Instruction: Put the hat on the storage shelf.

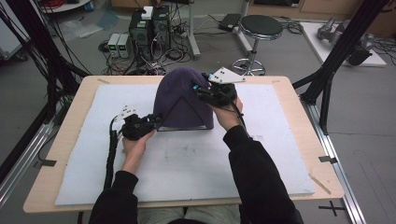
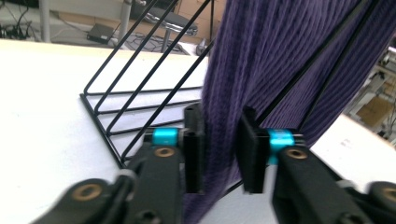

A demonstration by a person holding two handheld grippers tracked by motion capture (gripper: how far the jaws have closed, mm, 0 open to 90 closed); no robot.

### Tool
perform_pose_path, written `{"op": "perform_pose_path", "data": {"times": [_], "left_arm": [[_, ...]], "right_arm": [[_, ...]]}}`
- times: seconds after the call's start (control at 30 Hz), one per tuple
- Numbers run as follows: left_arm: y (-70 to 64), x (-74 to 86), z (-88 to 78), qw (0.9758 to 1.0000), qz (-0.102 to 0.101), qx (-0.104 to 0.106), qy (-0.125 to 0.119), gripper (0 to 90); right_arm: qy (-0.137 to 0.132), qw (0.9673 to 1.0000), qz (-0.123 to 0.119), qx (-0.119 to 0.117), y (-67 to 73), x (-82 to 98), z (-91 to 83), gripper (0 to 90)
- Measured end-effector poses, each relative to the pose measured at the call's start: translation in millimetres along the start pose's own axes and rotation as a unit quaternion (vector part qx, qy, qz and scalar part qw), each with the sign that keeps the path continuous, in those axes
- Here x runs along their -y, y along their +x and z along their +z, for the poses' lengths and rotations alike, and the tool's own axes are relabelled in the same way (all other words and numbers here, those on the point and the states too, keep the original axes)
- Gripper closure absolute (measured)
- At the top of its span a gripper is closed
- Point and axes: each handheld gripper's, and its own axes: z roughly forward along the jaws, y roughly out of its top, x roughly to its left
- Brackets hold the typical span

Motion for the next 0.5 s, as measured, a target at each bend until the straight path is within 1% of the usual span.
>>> {"op": "perform_pose_path", "data": {"times": [0.03,0.07,0.1,0.17,0.2,0.27,0.3,0.43,0.47,0.5], "left_arm": [[-0.8,-0.8,-0.4,1.0,-0.006,-0.002,-0.004,58.2],[-1.1,-1.7,-0.9,0.9999,-0.008,-0.006,-0.008,53.2],[-0.9,-2.8,-1.3,0.9998,-0.006,-0.013,-0.014,43.3],[0.2,-4.2,-3.3,0.9996,-0.005,-0.018,-0.02,38.6],[0.5,-4.9,-4.3,0.9995,-0.003,-0.022,-0.021,38.6],[0.4,-5.9,-5.6,0.9992,0.004,-0.028,-0.027,31.6],[0.2,-6.7,-6.6,0.9991,0.009,-0.03,-0.028,31.6],[-1.5,-9.6,-9.3,0.9984,0.014,-0.035,-0.041,30.1],[-1.9,-10.7,-10.5,0.9981,0.015,-0.041,-0.043,27.4],[-2.7,-12.1,-11.9,0.9973,0.014,-0.053,-0.049,27.4]], "right_arm": [[-0.001,1.0,0.001,0.003,-0.6,-0.2,-0.5,45.3],[-0.001,1.0,0.001,0.005,-1.0,-0.3,-1.1,42.5],[-0.003,0.9999,0.009,0.011,-2.5,-0.2,-1.5,34.7],[-0.012,0.9993,0.024,0.025,-4.7,-0.4,-2.7,28.9],[-0.012,0.9993,0.024,0.025,-4.7,-0.4,-2.7,28.9],[-0.021,0.9982,0.037,0.041,-8.4,-1.1,-5.6,24.7],[-0.021,0.9982,0.037,0.041,-8.4,-1.1,-5.6,24.7],[-0.022,0.9975,0.044,0.05,-13.9,-1.1,-9.2,22.9],[-0.024,0.9968,0.052,0.056,-16.1,-1.5,-12.0,21.6],[-0.024,0.9968,0.052,0.056,-16.1,-1.5,-12.0,21.6]]}}
